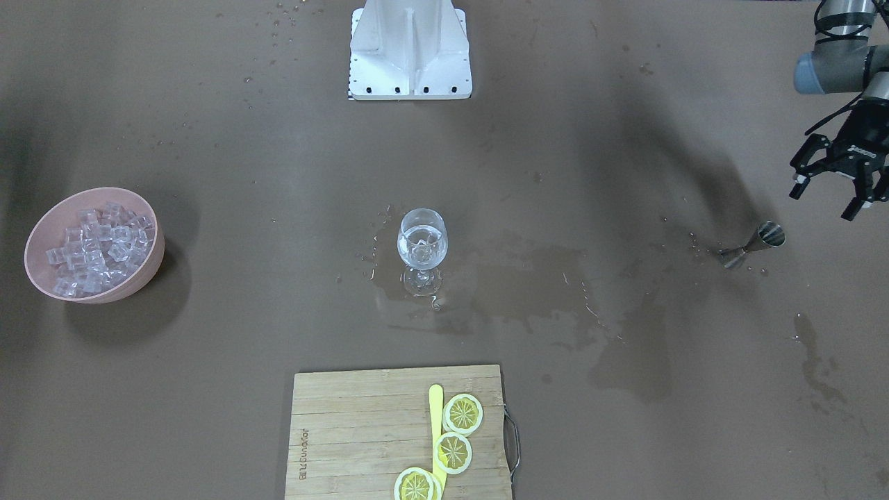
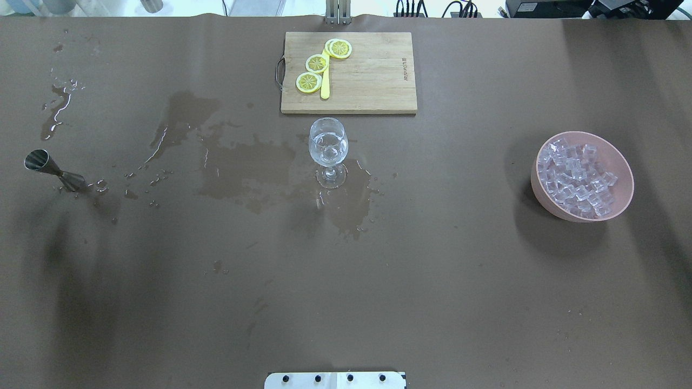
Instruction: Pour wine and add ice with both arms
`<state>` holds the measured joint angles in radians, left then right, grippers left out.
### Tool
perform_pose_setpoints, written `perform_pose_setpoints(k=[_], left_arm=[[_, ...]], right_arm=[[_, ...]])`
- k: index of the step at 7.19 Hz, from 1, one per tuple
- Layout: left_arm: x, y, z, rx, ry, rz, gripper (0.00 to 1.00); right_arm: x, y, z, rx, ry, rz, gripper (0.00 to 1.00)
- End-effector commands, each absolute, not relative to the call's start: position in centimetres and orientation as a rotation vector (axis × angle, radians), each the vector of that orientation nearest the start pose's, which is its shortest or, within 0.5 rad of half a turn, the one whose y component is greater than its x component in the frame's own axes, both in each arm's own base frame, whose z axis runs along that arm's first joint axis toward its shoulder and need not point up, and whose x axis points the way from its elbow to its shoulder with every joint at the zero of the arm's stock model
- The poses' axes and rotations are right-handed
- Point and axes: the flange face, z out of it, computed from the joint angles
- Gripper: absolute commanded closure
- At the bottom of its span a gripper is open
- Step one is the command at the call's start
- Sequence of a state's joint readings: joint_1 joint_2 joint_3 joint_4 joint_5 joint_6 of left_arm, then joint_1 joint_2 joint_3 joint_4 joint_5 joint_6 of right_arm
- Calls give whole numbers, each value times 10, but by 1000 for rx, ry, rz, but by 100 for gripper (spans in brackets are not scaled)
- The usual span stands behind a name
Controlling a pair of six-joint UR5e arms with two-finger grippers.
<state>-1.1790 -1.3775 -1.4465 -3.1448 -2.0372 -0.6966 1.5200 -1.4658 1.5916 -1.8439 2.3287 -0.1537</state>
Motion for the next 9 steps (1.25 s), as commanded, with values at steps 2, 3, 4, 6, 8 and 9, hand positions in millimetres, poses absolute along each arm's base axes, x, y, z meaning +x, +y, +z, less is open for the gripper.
perform_pose_setpoints(k=[2, 3, 4, 6, 8, 9], left_arm=[[-3, -493, 571, 628, 1036, -62, 2], [-10, -503, 574, 572, 1010, -76, 2], [-20, -515, 578, 540, 959, -63, 2], [-54, -541, 574, 466, 877, -17, 2], [-91, -535, 592, 352, 855, -32, 2], [-92, -534, 599, 321, 844, -50, 2]], right_arm=[[44, -524, 618, -90, -763, -131, 0], [44, -527, 615, -88, -761, -123, 0], [44, -529, 612, -88, -762, -111, 0], [44, -531, 610, -85, -762, -113, 0], [43, -530, 613, -91, -763, -109, 0], [43, -529, 614, -93, -762, -108, 0]])
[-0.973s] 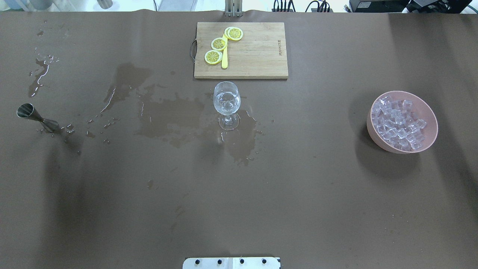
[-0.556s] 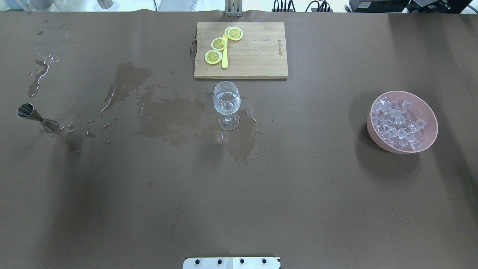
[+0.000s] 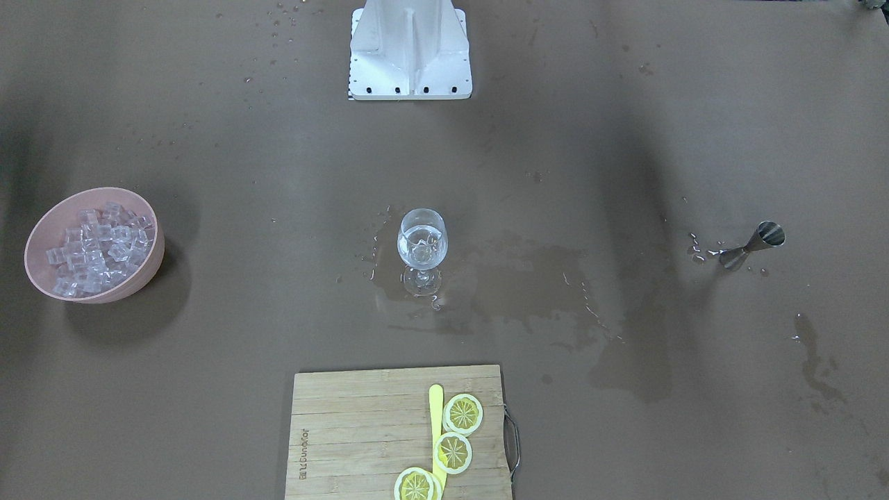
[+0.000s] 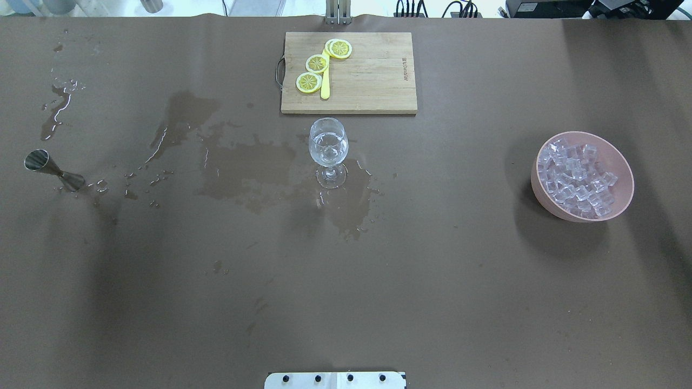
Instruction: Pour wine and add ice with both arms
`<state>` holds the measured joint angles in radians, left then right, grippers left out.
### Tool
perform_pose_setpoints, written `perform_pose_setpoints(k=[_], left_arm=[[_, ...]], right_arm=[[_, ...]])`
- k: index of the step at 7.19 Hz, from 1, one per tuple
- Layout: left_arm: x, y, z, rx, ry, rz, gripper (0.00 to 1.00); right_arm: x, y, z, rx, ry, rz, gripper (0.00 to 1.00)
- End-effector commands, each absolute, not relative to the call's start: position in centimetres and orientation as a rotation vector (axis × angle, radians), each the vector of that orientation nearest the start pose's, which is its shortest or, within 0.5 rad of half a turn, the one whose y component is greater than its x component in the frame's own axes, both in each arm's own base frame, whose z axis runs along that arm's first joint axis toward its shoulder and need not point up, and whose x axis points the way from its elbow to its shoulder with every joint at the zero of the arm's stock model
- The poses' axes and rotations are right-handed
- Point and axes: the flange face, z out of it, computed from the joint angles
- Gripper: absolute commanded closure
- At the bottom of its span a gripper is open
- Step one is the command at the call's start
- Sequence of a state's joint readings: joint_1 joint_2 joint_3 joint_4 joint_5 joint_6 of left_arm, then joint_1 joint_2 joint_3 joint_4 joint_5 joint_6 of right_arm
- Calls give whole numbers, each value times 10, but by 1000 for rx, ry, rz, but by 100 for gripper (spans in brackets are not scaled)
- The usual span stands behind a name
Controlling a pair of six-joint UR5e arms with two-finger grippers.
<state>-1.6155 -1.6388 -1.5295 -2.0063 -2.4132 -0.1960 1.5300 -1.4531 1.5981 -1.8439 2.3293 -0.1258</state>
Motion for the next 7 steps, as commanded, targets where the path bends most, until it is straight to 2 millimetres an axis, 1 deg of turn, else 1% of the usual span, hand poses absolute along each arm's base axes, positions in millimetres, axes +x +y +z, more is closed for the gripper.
perform_pose_setpoints(k=[1, 2, 3, 7], left_arm=[[-95, -531, 608, 308, 819, -65, 2], [-95, -530, 617, 308, 764, -61, 2], [-94, -530, 621, 299, 760, -60, 2], [-92, -532, 623, 297, 760, -56, 2]], right_arm=[[44, -527, 614, -94, -761, -105, 0], [43, -525, 615, -98, -763, -101, 0], [44, -524, 608, -83, -760, -106, 0], [44, -525, 605, -83, -759, -93, 0]])
